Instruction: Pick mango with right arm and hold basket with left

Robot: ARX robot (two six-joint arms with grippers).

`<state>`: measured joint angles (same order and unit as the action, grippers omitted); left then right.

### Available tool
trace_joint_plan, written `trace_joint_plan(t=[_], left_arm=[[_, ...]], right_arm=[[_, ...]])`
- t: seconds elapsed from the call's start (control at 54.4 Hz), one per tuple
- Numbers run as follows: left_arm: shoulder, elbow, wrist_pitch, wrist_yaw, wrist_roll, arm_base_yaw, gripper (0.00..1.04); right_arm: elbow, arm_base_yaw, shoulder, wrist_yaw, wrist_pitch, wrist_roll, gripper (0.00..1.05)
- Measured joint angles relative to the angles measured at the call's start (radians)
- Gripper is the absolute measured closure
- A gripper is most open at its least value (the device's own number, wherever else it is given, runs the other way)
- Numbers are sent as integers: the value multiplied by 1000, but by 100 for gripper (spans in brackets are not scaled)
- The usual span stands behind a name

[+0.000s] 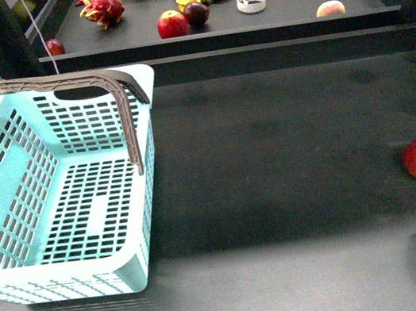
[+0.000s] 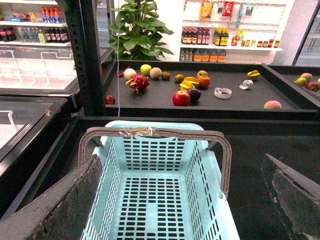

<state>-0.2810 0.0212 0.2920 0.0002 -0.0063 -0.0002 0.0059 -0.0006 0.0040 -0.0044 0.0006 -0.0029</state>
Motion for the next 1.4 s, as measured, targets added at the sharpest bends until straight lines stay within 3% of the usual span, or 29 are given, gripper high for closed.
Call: trace_joint_plan(t=[1.103, 1.194, 1.25, 1.305, 1.397], left_arm=[[0, 0, 0, -2, 0, 0, 8], [-45, 1, -5, -342, -13, -105, 8], [-74, 2, -6, -475, -29, -143, 8], [-111, 7, 1, -539, -59, -161, 8], [-220, 56, 34, -547, -123, -171, 8]], right_arm=[[0, 0, 0, 0, 0, 0, 8], [0, 0, 0, 0, 0, 0, 8], [0, 0, 0, 0, 0, 0, 8], [0, 0, 0, 0, 0, 0, 8], [0, 0, 0, 0, 0, 0, 8]])
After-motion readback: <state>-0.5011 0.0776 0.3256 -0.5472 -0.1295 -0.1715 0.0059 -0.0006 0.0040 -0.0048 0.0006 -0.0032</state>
